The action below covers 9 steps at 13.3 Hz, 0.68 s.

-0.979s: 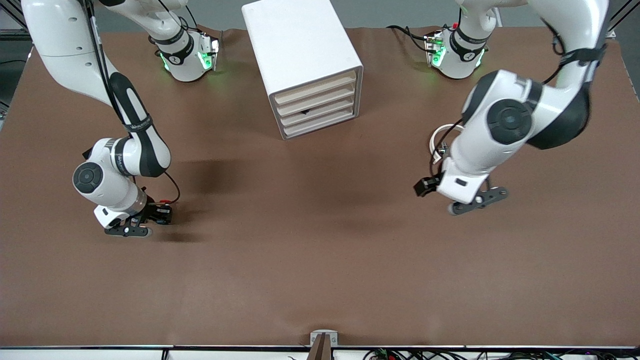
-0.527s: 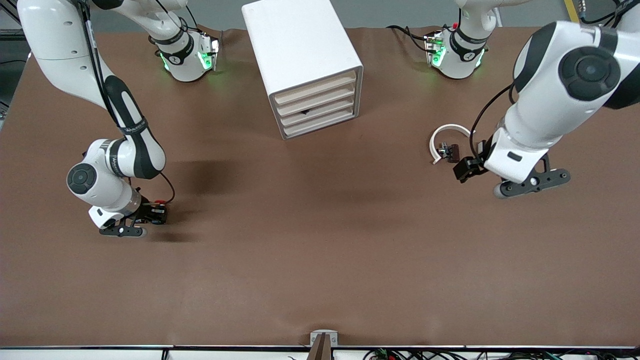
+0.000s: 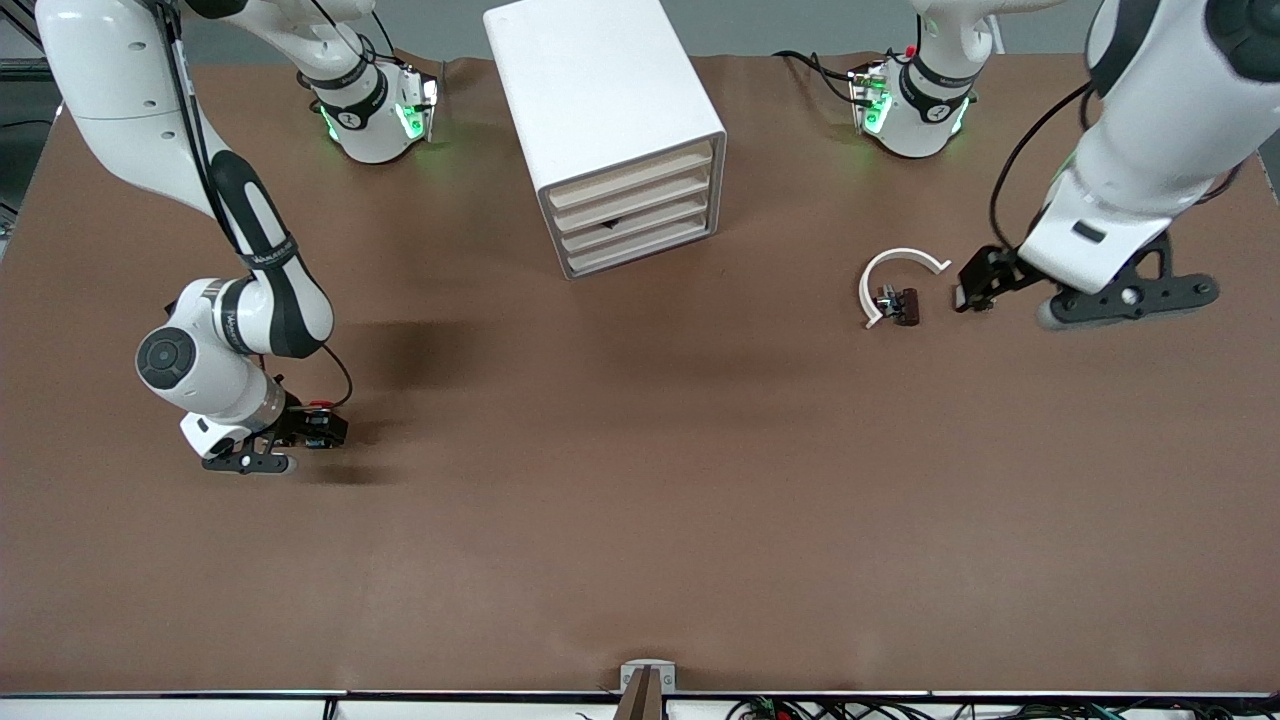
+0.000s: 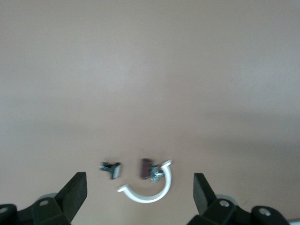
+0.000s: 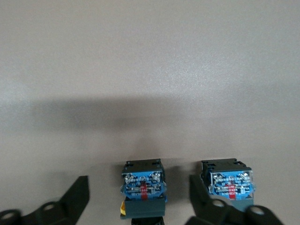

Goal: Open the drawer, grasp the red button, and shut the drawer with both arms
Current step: 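Lower the red button beside the orange-based button with the right gripper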

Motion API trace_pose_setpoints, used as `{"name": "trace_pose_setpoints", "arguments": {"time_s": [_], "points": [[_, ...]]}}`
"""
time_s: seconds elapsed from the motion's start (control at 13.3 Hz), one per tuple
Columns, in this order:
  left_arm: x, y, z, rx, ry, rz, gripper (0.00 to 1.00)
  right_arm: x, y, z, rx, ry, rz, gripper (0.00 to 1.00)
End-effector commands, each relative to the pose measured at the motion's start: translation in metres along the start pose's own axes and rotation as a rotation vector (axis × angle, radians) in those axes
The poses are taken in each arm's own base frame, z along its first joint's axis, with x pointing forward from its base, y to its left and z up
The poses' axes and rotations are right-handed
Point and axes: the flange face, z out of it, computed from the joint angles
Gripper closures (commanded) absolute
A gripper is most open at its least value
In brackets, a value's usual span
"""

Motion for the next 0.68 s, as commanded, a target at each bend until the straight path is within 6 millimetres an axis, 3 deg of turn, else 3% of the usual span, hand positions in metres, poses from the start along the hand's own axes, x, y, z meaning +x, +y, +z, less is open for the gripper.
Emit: {"name": "trace_pose_setpoints", "arguments": {"time_s": [0.0, 0.3, 0.6], "points": [[-0.027, -0.037, -0.021, -0.039, -0.029, 0.065, 0.0, 0.005, 0.002, -0.013, 0.01, 0.009, -0.004, 0.0], [-0.042, -0.077, -0.036, -0.076, -0.033, 0.097, 0.0, 0.018, 0.006, -0.065, 0.02, -0.033, -0.042, 0.0], [-0.063, -0.085, -0.05, -0.076, -0.008, 0.085, 0.0, 0.025, 0.024, -0.123, 0.032, -0.06, -0.102, 0.0]]}}
